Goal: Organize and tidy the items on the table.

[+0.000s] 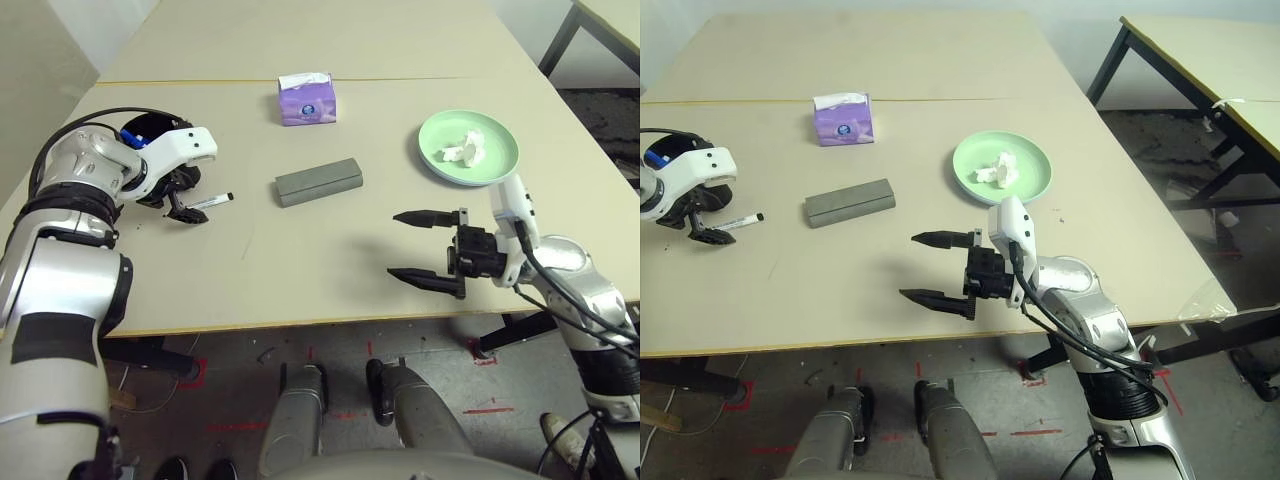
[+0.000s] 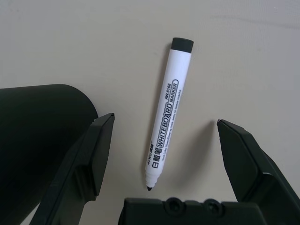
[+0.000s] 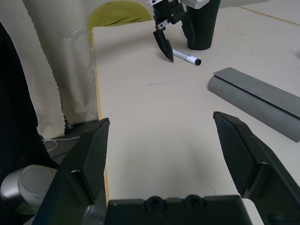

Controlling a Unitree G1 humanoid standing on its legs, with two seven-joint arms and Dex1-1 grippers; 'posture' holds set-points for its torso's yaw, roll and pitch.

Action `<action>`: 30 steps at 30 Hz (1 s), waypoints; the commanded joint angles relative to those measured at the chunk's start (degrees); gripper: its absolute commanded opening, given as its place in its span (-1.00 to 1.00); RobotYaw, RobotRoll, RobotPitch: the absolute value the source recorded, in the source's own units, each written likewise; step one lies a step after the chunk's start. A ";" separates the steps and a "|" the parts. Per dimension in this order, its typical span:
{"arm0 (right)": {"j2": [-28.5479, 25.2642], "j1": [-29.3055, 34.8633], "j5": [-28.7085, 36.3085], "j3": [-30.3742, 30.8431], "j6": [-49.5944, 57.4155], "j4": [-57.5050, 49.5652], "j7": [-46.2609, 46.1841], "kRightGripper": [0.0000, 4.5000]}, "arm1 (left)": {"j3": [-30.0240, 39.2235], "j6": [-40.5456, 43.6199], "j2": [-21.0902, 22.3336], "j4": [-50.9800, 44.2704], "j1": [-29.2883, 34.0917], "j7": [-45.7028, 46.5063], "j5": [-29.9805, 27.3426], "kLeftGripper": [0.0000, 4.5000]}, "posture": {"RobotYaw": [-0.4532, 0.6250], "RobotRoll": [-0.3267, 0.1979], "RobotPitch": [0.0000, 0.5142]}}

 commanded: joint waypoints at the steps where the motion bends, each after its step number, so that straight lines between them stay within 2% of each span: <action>1: -0.42 -0.38 0.52 -0.49 0.63 -1.05 -0.30 1.00 | 0.49 0.11 -0.42 1.16 0.44 0.54 1.13 0.98 | -0.41 0.25 -0.28; 18: -0.57 -0.85 0.28 -0.20 0.55 -1.21 -0.17 1.00 | 0.76 1.61 -0.92 1.43 -0.02 -5.48 2.35 0.98 | -0.41 0.25 -0.31; 30: -0.16 -0.56 0.05 0.22 0.38 -1.59 -0.52 1.00 | 1.54 1.08 -1.25 1.94 0.08 -1.36 2.78 0.98 | -0.40 0.25 -0.34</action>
